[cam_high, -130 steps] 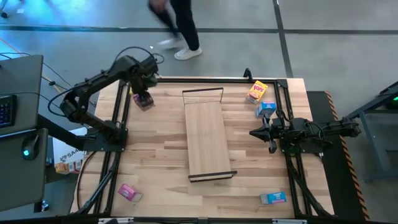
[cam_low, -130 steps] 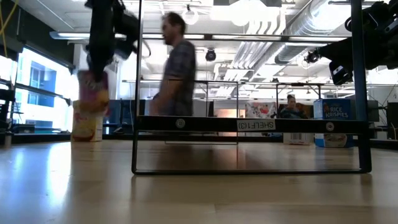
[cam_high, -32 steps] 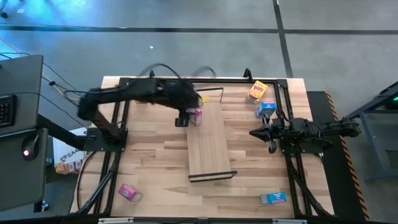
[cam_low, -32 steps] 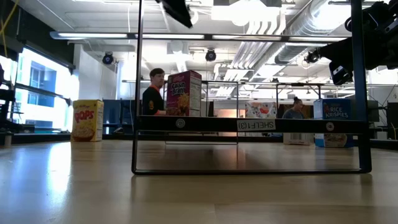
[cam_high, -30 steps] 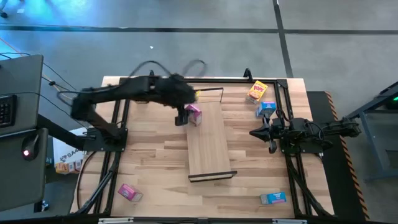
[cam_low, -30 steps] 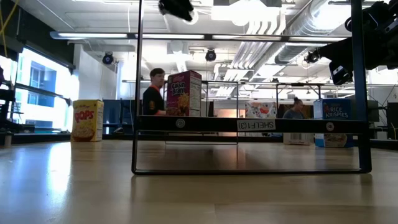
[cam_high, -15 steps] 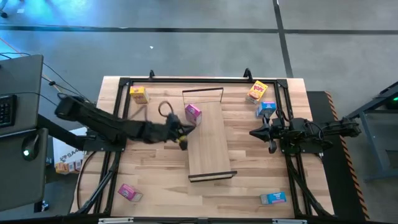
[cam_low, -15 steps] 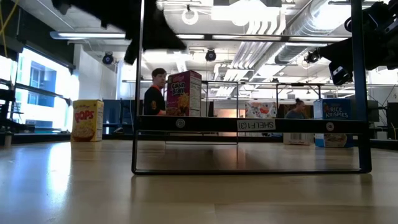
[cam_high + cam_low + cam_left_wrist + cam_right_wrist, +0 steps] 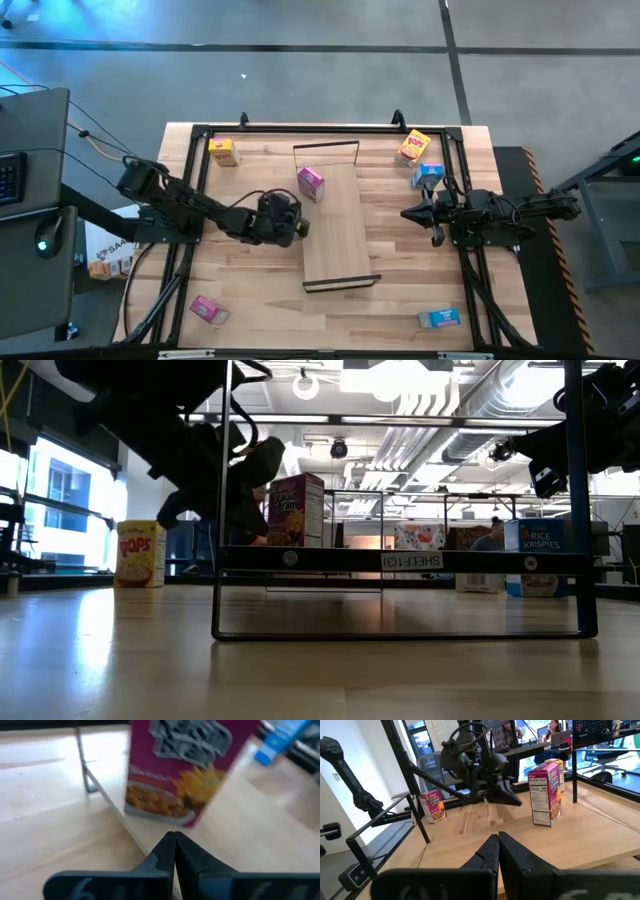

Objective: Stack cereal on shelf
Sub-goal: Put the top purple cereal box on the shelf

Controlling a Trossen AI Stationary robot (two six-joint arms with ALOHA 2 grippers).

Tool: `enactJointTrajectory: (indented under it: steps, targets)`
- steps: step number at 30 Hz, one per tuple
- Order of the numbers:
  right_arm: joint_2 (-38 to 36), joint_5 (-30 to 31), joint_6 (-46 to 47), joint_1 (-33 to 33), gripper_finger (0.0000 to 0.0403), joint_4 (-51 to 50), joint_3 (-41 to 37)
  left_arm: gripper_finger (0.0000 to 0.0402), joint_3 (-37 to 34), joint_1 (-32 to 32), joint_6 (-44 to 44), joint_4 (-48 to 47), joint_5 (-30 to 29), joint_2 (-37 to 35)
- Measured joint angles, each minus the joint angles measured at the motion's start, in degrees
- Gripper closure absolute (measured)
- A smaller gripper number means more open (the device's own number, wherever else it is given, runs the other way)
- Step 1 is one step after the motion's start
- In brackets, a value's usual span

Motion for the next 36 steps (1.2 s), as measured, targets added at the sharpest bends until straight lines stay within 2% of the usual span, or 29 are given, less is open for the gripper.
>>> enactJointTrajectory:
  steps: [6, 11, 16, 25, 30, 34, 36]
  targets:
    - [0.0, 0.0, 0.0, 0.0, 0.0402, 0.0, 0.0, 0.0401, -2.0, 4.8, 1.7, 5.8, 2.2, 0.0]
    - [0.0, 0.0, 0.0, 0.0, 0.0402, 0.0, 0.0, 0.0401, -2.8, 8.4, 7.8, 9.8, 7.8, 0.0]
    - [0.0, 0.0, 0.0, 0.0, 0.0402, 0.0, 0.0, 0.0401, -2.8, 11.7, 12.7, 11.0, 9.6, 0.0]
    - [0.0, 0.0, 0.0, 0.0, 0.0402, 0.0, 0.0, 0.0401, -2.8, 17.0, 16.5, 11.3, 14.2, 0.0]
    - [0.0, 0.0, 0.0, 0.0, 0.0402, 0.0, 0.0, 0.0401, -2.8, 16.7, 20.6, 6.8, 19.0, -2.5]
    - [0.0, 0.0, 0.0, 0.0, 0.0402, 0.0, 0.0, 0.0401, -2.8, 15.2, 21.7, -3.1, 19.7, -8.6]
    - [0.0, 0.0, 0.0, 0.0, 0.0402, 0.0, 0.0, 0.0401, -4.1, 13.8, 20.3, -3.3, 21.5, -11.7]
